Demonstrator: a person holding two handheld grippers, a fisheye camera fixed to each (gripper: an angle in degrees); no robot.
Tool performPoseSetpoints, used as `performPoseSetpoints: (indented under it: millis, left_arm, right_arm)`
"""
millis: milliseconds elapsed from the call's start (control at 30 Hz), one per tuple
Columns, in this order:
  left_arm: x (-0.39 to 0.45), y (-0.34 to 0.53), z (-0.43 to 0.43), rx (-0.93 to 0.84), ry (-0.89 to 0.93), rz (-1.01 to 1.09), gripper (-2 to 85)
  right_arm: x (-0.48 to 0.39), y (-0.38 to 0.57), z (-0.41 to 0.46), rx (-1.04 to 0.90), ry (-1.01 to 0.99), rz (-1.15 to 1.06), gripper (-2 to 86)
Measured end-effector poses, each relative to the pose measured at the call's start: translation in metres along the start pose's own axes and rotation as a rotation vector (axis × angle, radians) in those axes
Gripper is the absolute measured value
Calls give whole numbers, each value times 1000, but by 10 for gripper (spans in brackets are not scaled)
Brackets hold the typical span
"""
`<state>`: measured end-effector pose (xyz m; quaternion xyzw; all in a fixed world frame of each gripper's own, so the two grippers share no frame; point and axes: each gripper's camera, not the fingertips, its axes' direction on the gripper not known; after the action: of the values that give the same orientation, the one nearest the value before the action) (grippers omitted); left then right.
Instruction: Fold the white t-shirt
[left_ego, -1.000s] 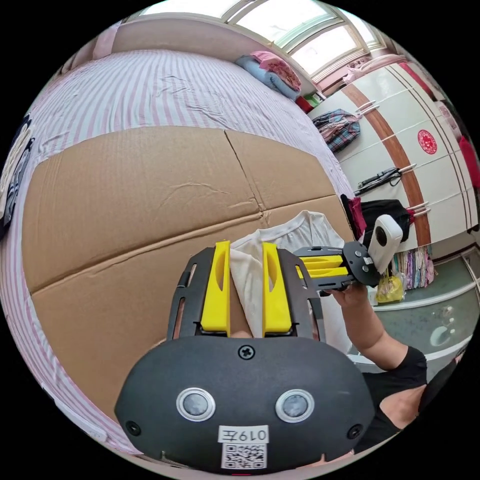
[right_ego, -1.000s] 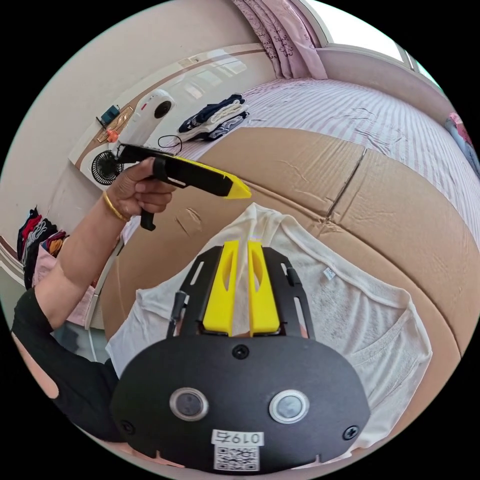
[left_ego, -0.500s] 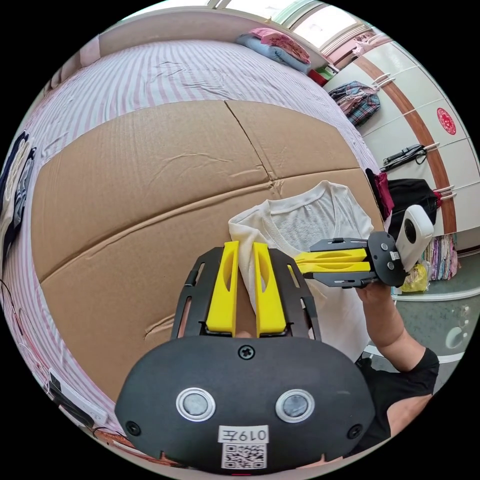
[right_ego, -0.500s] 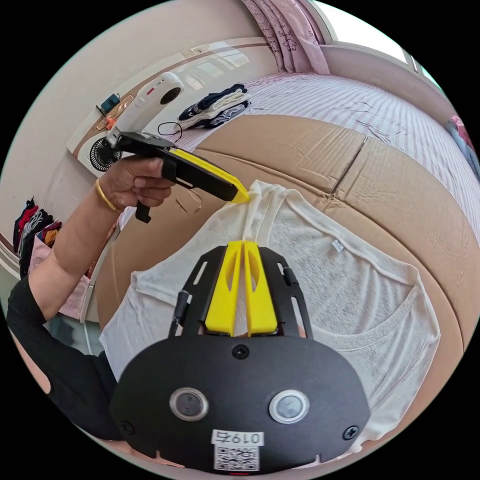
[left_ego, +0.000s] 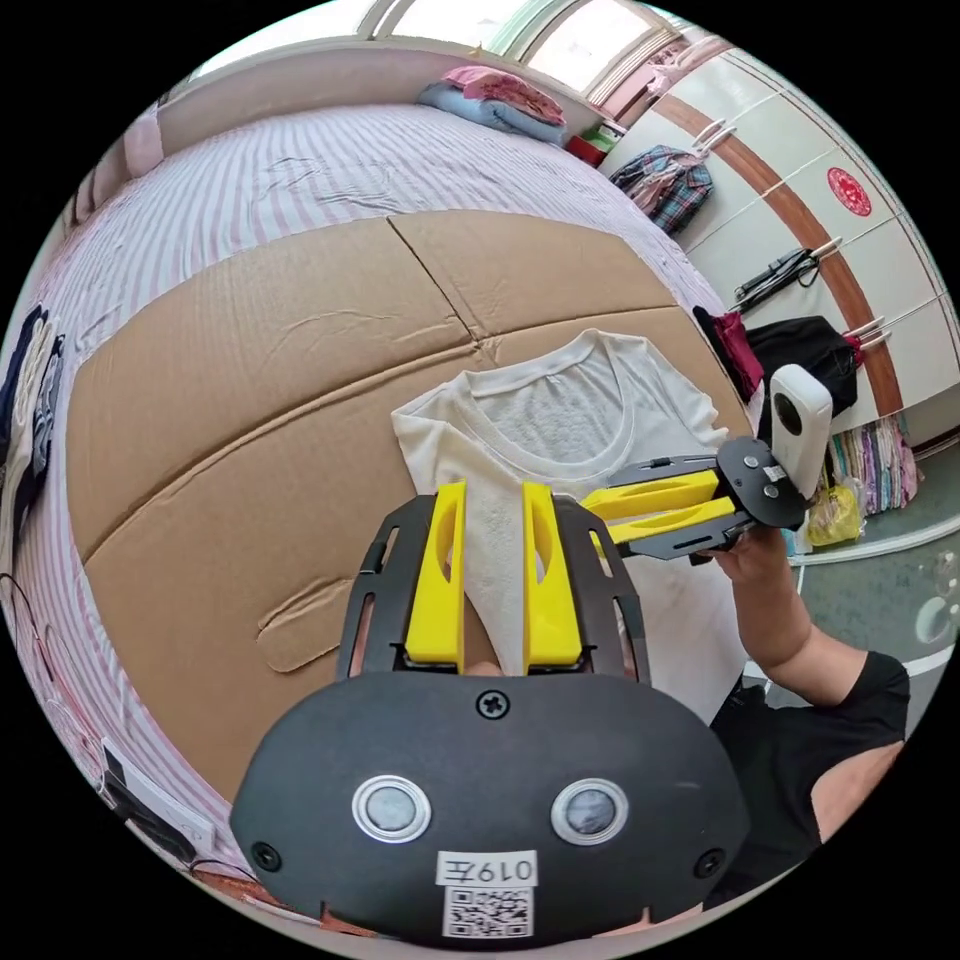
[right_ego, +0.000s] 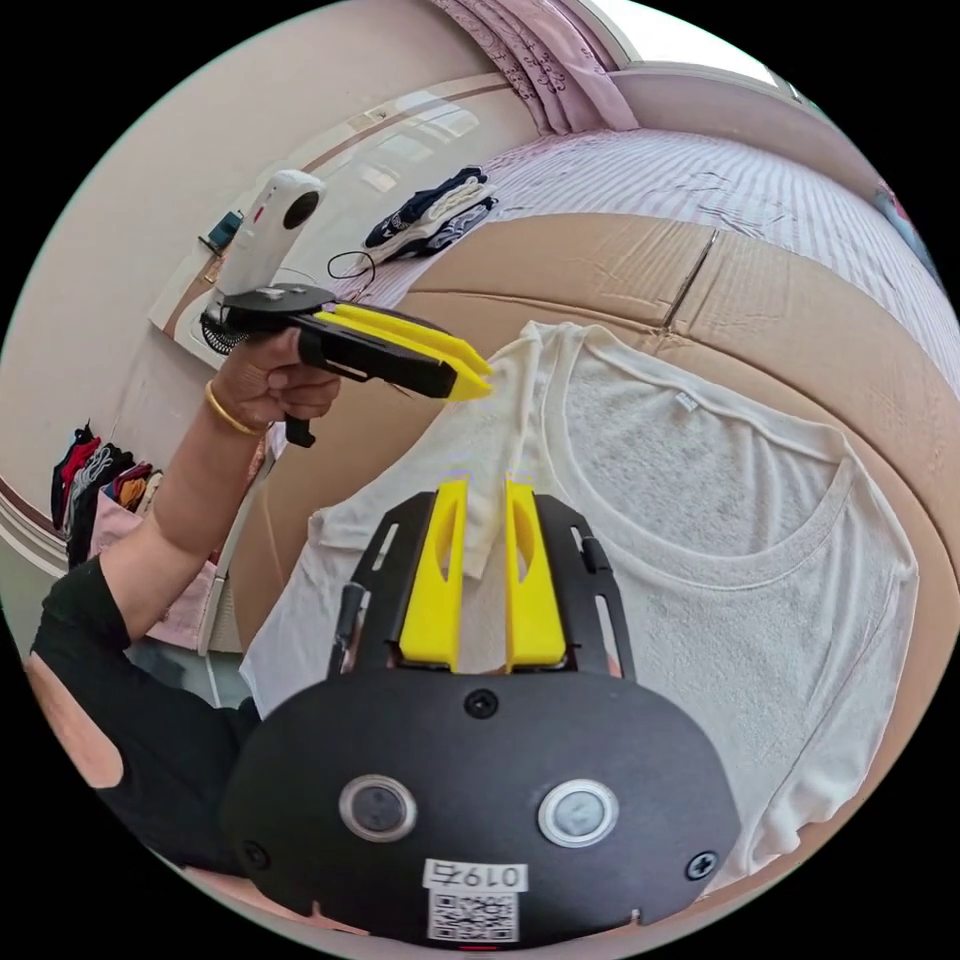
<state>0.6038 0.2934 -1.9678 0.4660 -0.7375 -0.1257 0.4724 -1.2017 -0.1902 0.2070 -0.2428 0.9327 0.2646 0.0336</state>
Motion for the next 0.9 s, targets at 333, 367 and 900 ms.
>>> performPoseSetpoints:
  millis: [333, 367, 900]
  left_arm:
    - [20, 31, 2, -31, -128, -7, 64]
    - [19, 33, 1, -30, -124, -10, 64]
    - [-19, 203, -50, 62, 159, -173, 73]
  right_arm:
    - [-7, 29, 6, 28, 104, 23, 9]
    - [-5, 32, 5, 35, 95, 34, 11]
    - [12, 93, 9, 101, 17, 125, 51]
